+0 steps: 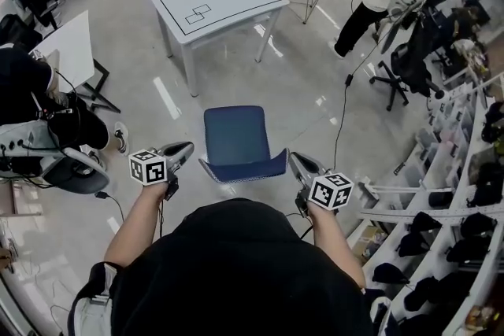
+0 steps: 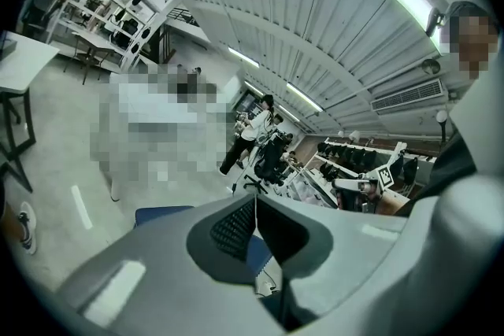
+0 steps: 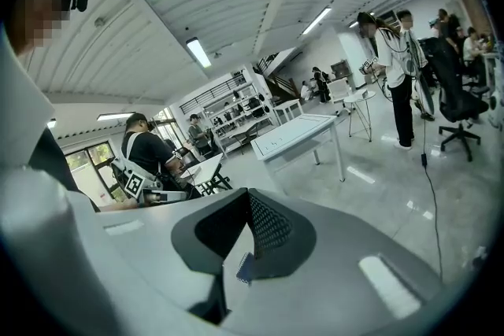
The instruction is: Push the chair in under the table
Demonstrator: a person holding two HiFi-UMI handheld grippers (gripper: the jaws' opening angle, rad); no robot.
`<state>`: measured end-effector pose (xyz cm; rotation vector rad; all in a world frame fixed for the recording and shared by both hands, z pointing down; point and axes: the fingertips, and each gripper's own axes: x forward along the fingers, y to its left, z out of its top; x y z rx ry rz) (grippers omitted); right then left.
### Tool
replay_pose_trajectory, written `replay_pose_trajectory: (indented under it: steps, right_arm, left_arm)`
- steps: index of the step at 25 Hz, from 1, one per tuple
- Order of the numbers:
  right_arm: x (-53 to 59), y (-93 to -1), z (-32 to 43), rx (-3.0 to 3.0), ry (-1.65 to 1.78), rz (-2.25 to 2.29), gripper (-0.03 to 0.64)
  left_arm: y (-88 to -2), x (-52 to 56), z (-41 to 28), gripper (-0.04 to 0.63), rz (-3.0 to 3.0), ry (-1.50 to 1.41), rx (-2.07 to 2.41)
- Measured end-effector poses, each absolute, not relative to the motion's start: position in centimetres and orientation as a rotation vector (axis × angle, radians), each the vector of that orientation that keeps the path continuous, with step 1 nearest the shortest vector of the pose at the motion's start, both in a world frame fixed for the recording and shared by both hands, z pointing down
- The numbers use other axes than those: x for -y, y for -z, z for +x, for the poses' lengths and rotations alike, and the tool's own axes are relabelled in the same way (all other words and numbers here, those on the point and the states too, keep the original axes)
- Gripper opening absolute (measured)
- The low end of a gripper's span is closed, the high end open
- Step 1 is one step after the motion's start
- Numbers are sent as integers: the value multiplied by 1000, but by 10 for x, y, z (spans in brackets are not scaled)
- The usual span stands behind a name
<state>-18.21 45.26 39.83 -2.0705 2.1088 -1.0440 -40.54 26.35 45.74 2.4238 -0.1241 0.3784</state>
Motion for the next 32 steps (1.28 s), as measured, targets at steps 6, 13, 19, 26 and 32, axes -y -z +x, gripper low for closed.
replay_pose_trajectory:
  steps: [6,13,19,26,32]
  right_arm:
    - [-443,-407,-183,-2112,1086,-2039,31]
    - [-422,-416,-168,-2148,1103,-1998,32]
    - [-412,-439,-141,-2144,1161,-1997,38]
    - [-411,-486,-112,-2108,1311,-2017,69]
    - [-414,-538,-85,-2080,1463,-2059,102]
  left_arm:
    - [-478,-271,-404,0,2392,-420,120]
    - [-482,-267,-391,2,2399,-454,140]
    - [-493,-260,-375,6,2381,-488,179]
    - [-513,-256,-359,12,2332,-539,228]
    - [-543,-263,-346,29,2318,-661,252]
